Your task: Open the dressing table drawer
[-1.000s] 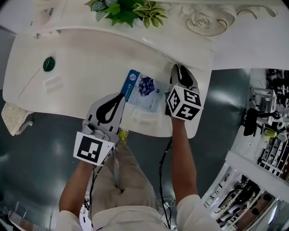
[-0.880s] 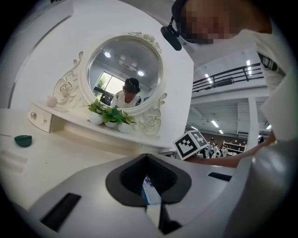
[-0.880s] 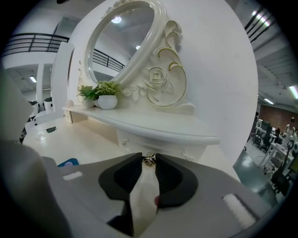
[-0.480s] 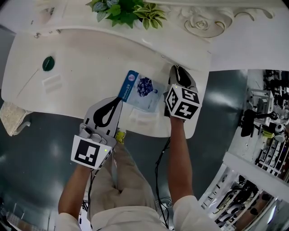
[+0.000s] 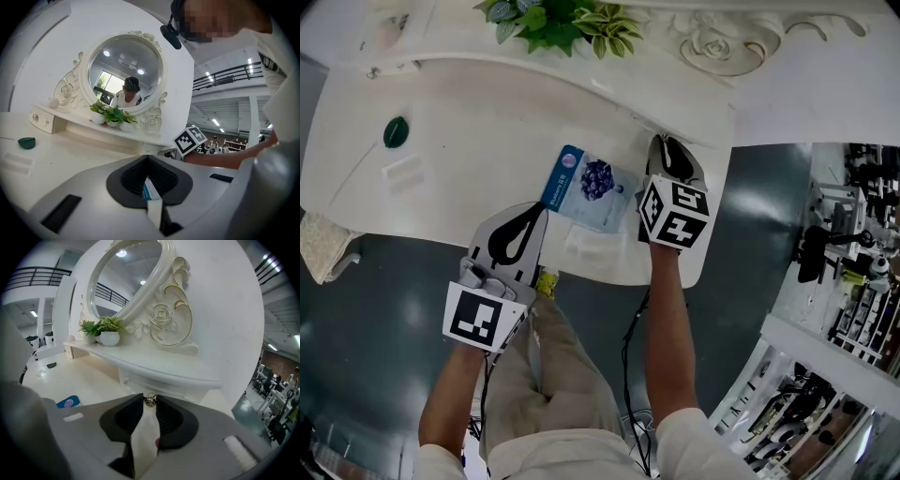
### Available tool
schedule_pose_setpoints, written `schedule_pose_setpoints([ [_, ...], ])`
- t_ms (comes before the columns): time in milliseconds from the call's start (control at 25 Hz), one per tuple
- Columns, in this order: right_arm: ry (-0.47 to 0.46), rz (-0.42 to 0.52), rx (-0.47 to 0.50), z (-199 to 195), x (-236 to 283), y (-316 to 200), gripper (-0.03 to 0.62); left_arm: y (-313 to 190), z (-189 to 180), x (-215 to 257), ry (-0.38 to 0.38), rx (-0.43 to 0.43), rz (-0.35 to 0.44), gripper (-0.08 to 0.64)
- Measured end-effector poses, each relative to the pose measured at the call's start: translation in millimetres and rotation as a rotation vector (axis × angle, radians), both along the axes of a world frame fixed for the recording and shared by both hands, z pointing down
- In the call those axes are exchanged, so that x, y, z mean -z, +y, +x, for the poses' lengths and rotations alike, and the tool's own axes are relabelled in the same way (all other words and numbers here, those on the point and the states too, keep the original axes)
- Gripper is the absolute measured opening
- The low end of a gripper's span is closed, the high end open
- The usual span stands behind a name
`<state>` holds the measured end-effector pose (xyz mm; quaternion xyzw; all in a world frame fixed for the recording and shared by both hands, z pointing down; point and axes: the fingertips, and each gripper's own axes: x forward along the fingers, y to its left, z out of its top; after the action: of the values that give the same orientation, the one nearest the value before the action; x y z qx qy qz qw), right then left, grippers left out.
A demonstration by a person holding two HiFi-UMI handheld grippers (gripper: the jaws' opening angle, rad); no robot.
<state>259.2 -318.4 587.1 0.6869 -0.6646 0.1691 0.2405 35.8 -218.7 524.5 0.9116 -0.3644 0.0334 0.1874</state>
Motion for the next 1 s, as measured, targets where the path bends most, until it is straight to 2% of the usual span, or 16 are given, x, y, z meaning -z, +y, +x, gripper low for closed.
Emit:
schedule_pose_setpoints([
  [600, 0.008, -0.014, 0.023, -0.2, 0.8, 3.0, 0.089, 5.0, 8.1, -2.6, 0.007, -0.027, -0.009, 0.008],
  [800, 0.019, -0.008, 0.033, -8.6, 0.3, 22.8, 0.087, 8.6, 3.6, -3.2, 0.016, -0.057, -0.015, 0.008],
  [1000, -0.009, -0.015, 0.009, -8.4, 0.1, 24.2, 0.087, 5.4, -0.8, -2.6, 0.012, -0.05, -0.009, 0.008],
])
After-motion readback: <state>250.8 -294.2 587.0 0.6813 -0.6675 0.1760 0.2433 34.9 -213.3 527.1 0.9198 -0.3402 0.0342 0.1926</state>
